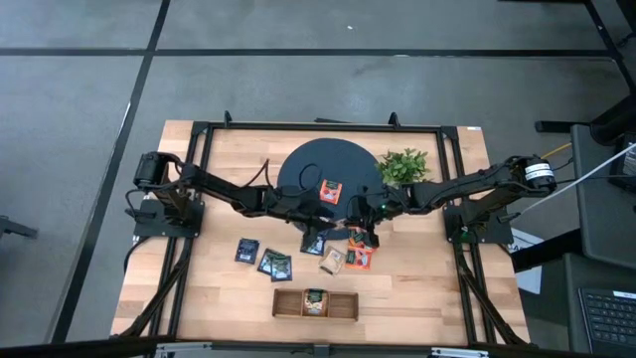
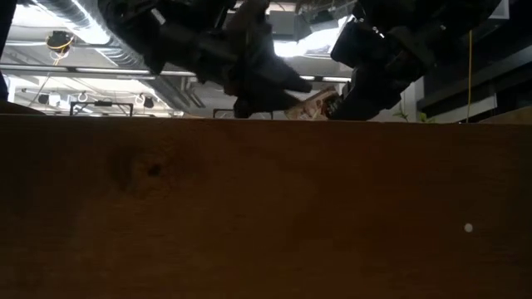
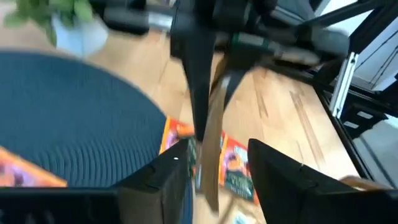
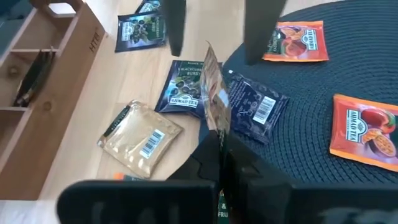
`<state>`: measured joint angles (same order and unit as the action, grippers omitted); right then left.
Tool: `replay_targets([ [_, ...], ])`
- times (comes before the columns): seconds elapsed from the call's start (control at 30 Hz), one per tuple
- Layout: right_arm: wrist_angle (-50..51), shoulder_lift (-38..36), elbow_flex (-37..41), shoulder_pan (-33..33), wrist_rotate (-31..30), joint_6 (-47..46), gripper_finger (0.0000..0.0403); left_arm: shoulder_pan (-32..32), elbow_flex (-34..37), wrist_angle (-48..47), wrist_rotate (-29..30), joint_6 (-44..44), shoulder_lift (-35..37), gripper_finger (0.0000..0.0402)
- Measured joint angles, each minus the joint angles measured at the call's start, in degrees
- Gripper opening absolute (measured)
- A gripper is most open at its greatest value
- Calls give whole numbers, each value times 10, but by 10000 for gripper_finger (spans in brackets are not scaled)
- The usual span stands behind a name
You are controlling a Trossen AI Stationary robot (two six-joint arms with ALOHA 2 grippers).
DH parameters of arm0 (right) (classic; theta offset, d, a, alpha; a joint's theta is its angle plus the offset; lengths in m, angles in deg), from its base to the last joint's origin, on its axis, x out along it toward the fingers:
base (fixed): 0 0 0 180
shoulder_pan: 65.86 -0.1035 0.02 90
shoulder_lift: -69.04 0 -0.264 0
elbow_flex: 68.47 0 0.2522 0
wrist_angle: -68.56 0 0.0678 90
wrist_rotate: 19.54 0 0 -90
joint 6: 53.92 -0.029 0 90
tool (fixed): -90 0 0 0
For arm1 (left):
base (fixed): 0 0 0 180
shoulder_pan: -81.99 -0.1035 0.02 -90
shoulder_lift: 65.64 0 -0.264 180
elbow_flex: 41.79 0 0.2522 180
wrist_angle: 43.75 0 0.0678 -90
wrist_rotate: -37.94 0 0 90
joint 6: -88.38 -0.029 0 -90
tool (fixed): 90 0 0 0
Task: Pick & Place Tea
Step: Put the brown tea bag into the middle section of the wooden organizer
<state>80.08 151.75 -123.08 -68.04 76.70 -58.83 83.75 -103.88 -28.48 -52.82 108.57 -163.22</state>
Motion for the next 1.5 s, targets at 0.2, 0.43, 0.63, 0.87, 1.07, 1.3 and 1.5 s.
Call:
replay_targets([
  [0.2,-4,0,0,0,0,-7,5,-4,-47,-74,2,-50,0,174],
  [0.43,-31,0,0,0,2,-6,5,-4,-61,-96,2,-64,0,156],
  [0.63,-55,0,0,0,25,-5,5,-3,-61,-92,23,-64,0,140],
  [0.87,-62,0,0,0,25,-6,5,-3,-61,-61,26,-76,0,119],
  [1.07,-71,0,0,0,25,-6,5,-4,-61,-61,-6,-79,0,63],
  [1.3,-71,0,0,0,24,-8,18,-2,-61,-62,-14,-73,0,4],
  [1.5,-50,0,0,0,29,-32,63,22,-61,-62,5,-36,0,2],
])
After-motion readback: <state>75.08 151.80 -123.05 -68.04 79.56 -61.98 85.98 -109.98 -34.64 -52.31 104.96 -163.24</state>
